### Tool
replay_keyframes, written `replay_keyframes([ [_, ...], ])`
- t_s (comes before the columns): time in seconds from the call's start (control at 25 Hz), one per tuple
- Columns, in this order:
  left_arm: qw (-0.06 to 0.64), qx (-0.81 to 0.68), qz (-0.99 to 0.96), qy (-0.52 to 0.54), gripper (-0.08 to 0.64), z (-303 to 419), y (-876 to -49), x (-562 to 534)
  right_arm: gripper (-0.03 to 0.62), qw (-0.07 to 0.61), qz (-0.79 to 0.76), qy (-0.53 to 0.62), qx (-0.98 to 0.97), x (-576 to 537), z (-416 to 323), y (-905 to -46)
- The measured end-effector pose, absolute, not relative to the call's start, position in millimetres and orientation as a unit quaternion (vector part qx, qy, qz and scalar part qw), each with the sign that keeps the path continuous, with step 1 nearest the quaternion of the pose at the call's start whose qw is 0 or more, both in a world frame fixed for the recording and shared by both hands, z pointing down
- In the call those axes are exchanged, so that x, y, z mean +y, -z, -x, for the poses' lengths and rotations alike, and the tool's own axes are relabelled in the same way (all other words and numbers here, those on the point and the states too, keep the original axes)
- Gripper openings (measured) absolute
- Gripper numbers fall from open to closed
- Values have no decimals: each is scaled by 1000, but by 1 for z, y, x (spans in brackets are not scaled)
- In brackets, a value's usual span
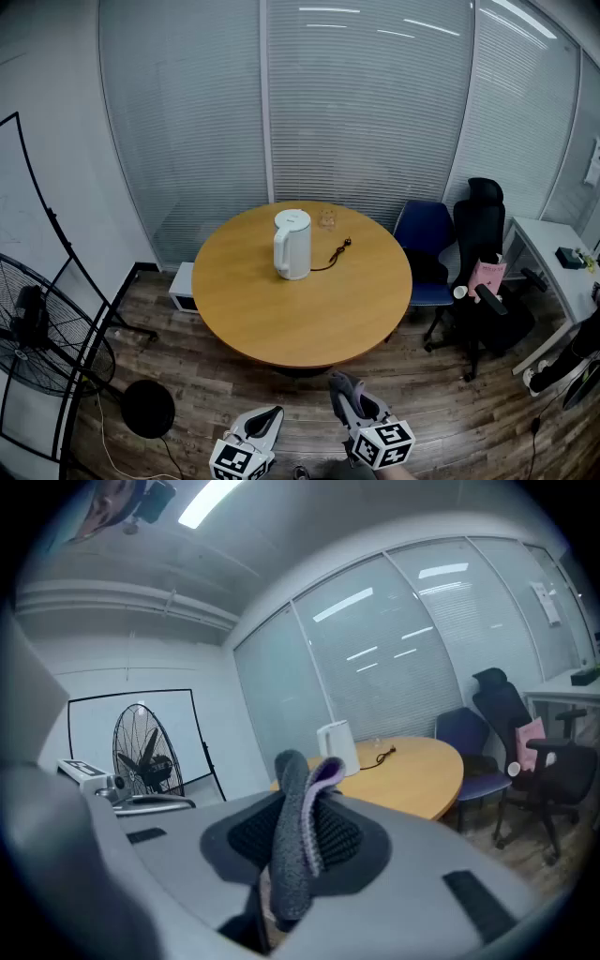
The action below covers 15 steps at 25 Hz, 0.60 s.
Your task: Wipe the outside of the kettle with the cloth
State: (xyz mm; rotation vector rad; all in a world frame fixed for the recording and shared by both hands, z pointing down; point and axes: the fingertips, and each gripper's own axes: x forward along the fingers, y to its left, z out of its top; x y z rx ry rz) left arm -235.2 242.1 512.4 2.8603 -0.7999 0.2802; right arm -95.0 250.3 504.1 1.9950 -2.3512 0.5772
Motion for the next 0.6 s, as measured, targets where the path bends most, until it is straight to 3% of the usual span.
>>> replay_keyframes([
  [0.6, 51, -321, -942, -80, 11, 165, -506, 184, 87, -15, -600, -193, -776, 187, 34, -504],
])
